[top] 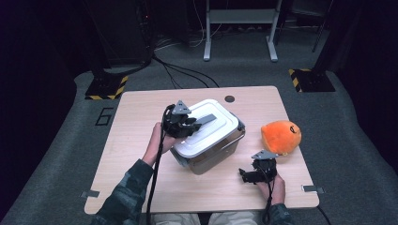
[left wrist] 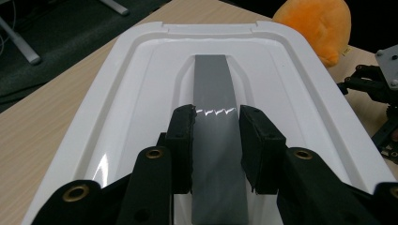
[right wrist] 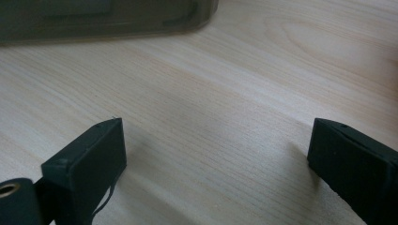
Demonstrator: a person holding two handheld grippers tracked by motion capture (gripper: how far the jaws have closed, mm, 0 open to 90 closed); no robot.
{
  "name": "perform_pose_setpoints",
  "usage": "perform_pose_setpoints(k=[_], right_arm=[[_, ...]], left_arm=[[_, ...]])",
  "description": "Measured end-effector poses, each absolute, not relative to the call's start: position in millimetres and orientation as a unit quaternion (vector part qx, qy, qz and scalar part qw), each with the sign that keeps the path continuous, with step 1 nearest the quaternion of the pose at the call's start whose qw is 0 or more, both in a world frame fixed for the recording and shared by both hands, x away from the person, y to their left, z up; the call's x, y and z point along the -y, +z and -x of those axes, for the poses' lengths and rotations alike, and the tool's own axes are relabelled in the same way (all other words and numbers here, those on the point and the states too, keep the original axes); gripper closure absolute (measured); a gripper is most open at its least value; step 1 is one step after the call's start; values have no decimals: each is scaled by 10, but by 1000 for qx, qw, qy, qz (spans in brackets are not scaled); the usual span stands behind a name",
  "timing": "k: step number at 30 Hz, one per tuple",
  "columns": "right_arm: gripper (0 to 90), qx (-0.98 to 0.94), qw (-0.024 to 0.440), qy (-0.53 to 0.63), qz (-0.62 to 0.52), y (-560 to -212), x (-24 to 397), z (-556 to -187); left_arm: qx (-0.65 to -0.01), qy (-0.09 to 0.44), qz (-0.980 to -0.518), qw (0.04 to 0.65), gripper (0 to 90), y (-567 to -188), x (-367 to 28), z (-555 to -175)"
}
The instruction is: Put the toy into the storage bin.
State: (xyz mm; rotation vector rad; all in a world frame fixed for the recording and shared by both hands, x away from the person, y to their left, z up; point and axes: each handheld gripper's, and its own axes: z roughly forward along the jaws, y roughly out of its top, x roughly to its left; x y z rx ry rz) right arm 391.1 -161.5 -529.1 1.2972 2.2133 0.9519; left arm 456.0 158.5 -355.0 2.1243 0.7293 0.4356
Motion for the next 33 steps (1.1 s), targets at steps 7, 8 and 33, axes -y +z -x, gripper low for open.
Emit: perform_pose_setpoints(k=[7,8,33], right_arm=[[40,-792,201,341,-464,-5291,1615,-3911],[40,-792,201,341,-464,-5291,1615,-3911],[40,-792,200,340,-466,-5290,1614,-3910]], left_arm=[[-300,178,-840,416,666,-3516,-1695,-4570],[-302,179,-839,416,666,-3508,-1715,-4569],[-357,206,-808,421,666,-3449,-2307,-4590]])
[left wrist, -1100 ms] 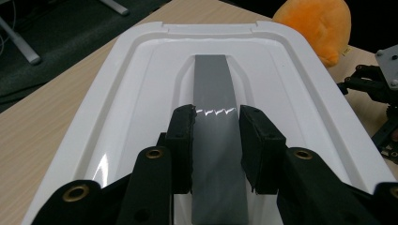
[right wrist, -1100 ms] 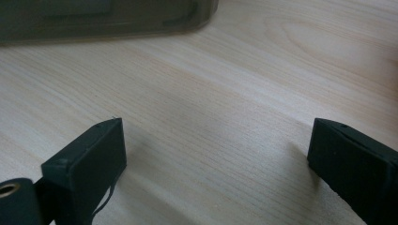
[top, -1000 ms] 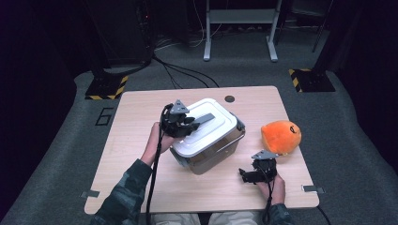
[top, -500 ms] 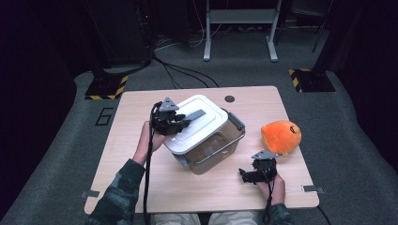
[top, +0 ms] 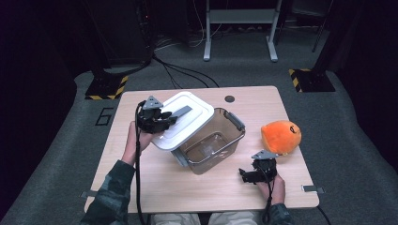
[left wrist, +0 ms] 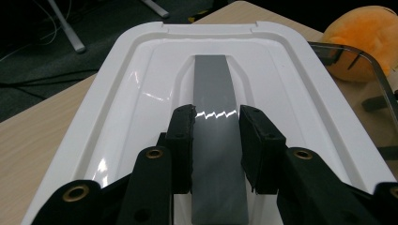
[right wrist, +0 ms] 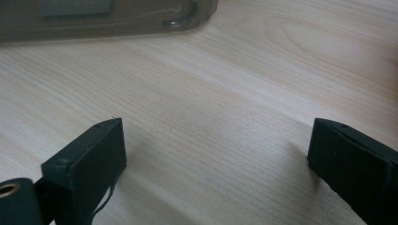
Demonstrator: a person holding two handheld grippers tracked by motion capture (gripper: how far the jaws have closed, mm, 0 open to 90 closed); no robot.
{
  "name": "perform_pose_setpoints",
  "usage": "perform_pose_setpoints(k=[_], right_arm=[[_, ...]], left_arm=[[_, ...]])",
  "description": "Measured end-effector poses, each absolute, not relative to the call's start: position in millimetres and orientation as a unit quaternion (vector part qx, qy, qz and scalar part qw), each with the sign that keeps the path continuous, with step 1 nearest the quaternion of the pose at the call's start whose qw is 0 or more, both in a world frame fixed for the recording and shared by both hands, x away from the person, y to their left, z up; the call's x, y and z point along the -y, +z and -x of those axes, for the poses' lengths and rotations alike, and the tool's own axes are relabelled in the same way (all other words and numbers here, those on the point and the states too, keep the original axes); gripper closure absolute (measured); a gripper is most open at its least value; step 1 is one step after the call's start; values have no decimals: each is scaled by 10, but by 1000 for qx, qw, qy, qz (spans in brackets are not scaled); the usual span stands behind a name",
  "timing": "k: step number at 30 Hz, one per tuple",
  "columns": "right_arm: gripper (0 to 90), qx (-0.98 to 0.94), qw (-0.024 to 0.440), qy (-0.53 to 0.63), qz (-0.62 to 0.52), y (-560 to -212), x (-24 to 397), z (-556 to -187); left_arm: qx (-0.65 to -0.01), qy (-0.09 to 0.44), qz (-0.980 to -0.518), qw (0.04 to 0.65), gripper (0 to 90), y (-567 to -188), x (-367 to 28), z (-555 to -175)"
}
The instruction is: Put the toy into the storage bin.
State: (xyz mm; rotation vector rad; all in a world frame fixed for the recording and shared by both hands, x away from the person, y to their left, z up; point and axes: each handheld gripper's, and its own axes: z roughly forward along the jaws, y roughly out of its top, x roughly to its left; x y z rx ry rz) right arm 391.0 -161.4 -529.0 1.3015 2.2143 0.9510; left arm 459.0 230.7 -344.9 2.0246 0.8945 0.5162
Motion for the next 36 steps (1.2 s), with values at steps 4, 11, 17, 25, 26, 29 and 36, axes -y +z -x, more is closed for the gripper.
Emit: perform_pose_setpoints(k=[4,11,17,25,26,29,36], right_arm=[[40,-792,200,340,-466,-5290,1614,-3910],[40,-794,199,340,-464,-5290,1617,-3909],[40,-793,199,340,-464,-5290,1616,-3910],[40,-793,199,340,-464,-5290,1616,-3909],[40,-793,200,340,-464,-5290,1616,-3909],[40,-794,199,340,-464,-5290,1617,-3909],[40,-793,200,340,-464,-5290,1616,-3909]], left_arm=[[-366,215,-803,417,666,-3452,-2436,-4600],[-389,225,-793,412,666,-3493,-2652,-4603],[-404,231,-785,408,666,-3525,-2826,-4599],[-429,235,-773,405,666,-3623,-3018,-4589],[-431,234,-772,403,666,-3634,-3041,-4587],[-439,236,-768,402,666,-3670,-3094,-4583],[-456,244,-761,393,666,-3782,-3198,-4565]])
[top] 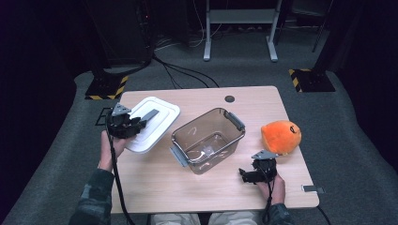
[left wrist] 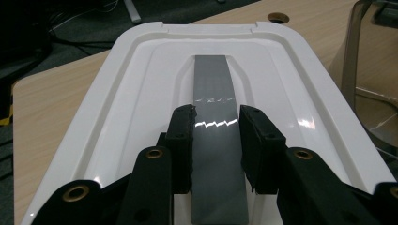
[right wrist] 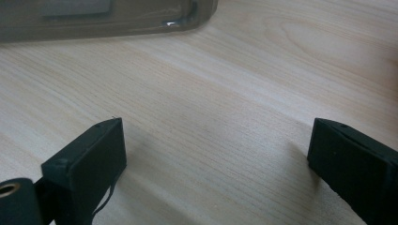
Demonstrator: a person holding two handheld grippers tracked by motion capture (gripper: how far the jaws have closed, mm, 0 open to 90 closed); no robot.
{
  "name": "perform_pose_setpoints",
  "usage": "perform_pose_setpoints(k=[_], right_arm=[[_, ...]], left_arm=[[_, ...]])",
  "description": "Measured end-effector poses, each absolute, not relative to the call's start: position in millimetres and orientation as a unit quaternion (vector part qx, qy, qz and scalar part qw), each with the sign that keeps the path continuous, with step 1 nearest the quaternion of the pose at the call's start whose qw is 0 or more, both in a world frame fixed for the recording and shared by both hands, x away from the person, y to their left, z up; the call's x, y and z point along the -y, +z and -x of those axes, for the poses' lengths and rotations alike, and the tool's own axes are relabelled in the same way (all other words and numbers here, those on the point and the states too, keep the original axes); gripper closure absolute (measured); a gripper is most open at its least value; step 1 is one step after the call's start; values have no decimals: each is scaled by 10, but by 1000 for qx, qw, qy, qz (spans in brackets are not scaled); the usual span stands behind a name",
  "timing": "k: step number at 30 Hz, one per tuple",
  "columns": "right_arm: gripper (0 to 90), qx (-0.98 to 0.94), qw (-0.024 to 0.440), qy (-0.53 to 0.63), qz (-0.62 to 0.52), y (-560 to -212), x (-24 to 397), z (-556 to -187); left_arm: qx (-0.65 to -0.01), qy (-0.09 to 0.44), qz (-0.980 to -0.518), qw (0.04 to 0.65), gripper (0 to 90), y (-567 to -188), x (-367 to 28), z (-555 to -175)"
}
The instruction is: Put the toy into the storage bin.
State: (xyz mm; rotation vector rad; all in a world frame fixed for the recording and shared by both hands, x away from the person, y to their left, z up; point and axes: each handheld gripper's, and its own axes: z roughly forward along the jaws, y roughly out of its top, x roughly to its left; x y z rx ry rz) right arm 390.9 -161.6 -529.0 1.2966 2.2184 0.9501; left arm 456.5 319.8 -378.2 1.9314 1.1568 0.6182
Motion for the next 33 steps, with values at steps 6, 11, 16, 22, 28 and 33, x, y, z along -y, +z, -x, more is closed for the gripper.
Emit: perform_pose_setpoints(k=[6,11,16,22,28,33], right_arm=[[40,-793,200,340,-464,-5290,1616,-3909],[40,-794,200,340,-464,-5290,1616,-3909],[40,-794,200,340,-464,-5290,1616,-3909],[40,-793,200,340,-464,-5290,1616,-3909],[40,-793,200,340,-464,-5290,1616,-3909],[40,-794,199,340,-464,-5290,1616,-3909]], left_arm=[[-468,240,-758,386,666,-3891,-3279,-4574],[-479,237,-756,378,666,-3994,-3333,-4587],[-490,233,-754,369,666,-4096,-3373,-4609],[-500,220,-753,366,665,-4249,-3413,-4635],[-509,214,-753,358,665,-4404,-3446,-4666],[-515,211,-756,344,666,-4511,-3456,-4680]])
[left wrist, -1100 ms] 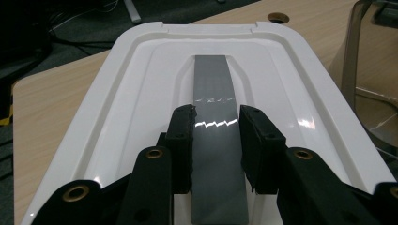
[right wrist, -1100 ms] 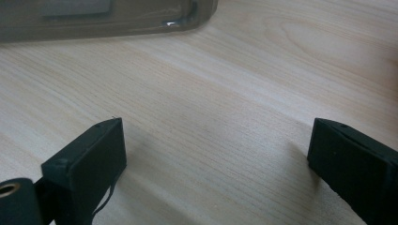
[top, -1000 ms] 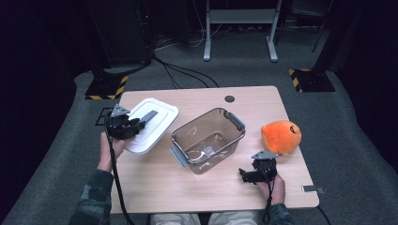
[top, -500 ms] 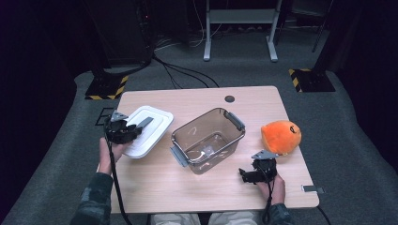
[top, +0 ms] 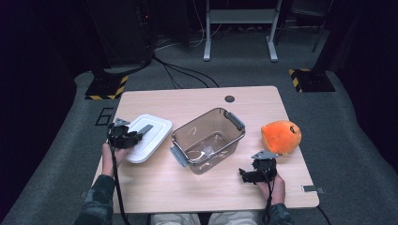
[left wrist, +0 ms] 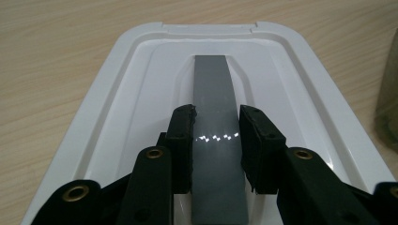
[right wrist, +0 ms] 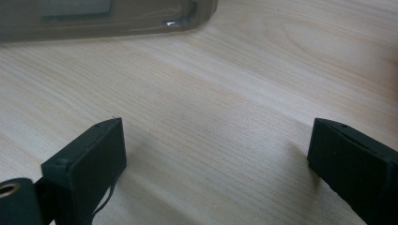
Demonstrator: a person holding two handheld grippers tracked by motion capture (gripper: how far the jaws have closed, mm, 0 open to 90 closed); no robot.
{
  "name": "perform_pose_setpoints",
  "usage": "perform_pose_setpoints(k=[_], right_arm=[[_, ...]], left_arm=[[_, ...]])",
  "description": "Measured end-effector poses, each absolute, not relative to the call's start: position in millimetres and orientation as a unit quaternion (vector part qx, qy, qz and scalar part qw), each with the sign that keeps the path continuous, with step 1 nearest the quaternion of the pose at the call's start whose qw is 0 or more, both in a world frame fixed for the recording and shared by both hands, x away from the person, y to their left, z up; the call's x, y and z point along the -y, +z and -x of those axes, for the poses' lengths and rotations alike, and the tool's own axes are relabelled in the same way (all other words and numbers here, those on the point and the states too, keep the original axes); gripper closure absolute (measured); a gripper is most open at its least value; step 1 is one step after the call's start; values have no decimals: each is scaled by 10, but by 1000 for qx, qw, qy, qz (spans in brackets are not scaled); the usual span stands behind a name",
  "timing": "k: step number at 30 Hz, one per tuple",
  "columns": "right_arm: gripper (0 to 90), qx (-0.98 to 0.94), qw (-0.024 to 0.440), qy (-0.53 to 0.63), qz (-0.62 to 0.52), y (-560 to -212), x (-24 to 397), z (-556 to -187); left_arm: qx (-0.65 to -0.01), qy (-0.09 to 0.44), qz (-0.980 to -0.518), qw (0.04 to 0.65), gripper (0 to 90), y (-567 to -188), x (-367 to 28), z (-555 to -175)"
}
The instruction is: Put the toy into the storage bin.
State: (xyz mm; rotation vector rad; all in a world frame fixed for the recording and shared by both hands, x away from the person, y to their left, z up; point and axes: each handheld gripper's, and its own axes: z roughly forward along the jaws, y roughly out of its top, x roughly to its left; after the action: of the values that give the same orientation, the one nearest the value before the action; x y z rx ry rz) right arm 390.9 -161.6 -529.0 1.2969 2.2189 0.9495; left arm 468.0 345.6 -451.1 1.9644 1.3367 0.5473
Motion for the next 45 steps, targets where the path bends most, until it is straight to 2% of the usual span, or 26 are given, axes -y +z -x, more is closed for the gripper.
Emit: perform_pose_setpoints(k=[29,42,44,45], right_arm=[[40,-793,200,340,-464,-5290,1616,-3910],[40,-793,200,340,-464,-5290,1616,-3911],[40,-793,200,340,-464,-5290,1616,-3911],[40,-793,200,340,-464,-5290,1616,-3911]], left_arm=[[-539,202,-759,305,665,-4944,-3480,-4782],[-550,208,-752,297,657,-5009,-3505,-4838],[-553,207,-751,295,560,-4997,-3510,-4840],[-559,210,-747,290,473,-4991,-3504,-4840]])
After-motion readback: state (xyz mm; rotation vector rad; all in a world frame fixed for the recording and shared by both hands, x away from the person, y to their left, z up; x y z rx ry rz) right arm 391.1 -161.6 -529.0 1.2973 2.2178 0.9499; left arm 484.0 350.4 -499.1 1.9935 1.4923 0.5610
